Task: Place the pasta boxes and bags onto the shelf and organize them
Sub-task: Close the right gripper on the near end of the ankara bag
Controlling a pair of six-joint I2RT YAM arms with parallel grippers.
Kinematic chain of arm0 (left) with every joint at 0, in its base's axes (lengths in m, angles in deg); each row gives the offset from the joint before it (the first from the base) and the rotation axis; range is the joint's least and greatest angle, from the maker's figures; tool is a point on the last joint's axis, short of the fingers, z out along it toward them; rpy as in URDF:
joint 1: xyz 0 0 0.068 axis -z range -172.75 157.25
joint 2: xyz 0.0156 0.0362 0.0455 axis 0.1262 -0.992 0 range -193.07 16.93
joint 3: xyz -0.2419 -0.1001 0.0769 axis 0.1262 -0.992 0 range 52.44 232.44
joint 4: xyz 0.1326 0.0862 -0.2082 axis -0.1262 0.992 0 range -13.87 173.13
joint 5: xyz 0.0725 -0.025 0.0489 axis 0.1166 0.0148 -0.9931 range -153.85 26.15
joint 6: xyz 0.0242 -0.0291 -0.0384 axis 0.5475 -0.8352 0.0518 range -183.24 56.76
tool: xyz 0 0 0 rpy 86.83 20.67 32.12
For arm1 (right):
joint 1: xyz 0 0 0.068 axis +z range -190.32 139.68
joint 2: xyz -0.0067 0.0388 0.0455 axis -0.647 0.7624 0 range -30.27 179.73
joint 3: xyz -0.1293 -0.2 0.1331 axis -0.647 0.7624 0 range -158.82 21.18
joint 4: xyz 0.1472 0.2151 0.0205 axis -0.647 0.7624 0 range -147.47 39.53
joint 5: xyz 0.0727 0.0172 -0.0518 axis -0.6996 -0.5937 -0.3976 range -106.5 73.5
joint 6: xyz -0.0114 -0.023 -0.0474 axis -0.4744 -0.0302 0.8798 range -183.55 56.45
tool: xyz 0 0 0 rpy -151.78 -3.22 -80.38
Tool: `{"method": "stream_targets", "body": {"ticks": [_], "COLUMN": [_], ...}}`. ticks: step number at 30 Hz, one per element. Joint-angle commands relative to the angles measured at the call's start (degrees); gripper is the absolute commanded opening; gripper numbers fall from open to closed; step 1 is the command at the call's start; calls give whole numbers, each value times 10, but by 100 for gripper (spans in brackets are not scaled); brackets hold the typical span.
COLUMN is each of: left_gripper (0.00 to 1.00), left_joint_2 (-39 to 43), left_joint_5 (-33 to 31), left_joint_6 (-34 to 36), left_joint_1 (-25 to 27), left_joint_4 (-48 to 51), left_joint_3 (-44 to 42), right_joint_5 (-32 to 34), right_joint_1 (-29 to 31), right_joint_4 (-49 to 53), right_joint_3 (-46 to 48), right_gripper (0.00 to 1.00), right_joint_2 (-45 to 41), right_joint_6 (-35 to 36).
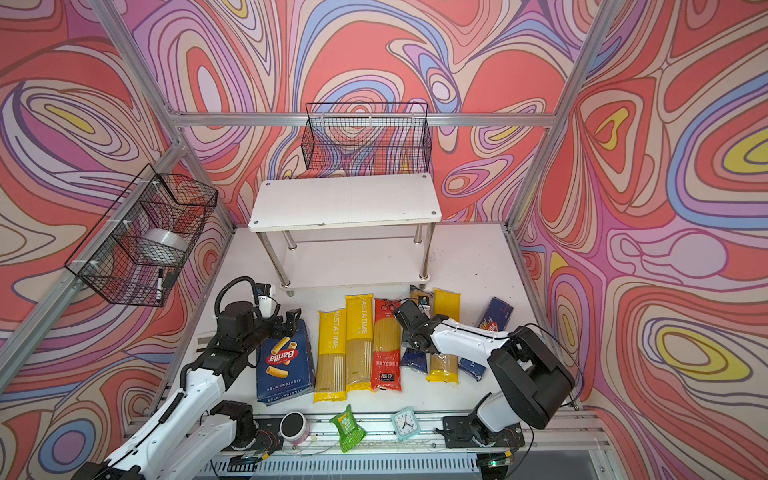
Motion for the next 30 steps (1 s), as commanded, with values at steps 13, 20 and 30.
{"method": "stream_targets", "body": {"ticks": [13,20,30], "left_gripper": [100,100,100], "left_joint_2": [3,1,-6], "left_joint_5": [-3,-12,-10], "left_joint_6": [5,2,3], "left_joint_1": [2,2,2], "left_joint_4": [-11,-13,-19], "left_joint_3": [-3,-2,0], "right_joint_5": [-10,-15,-8], "right_joint_1": [0,1,1], "right_joint_4": [-10,-12,48], "right_joint_3": [40,47,0], "right_gripper": [0,0,0], "right_joint_2": [-63,-104,-165], "right_joint_6": [4,10,45]}}
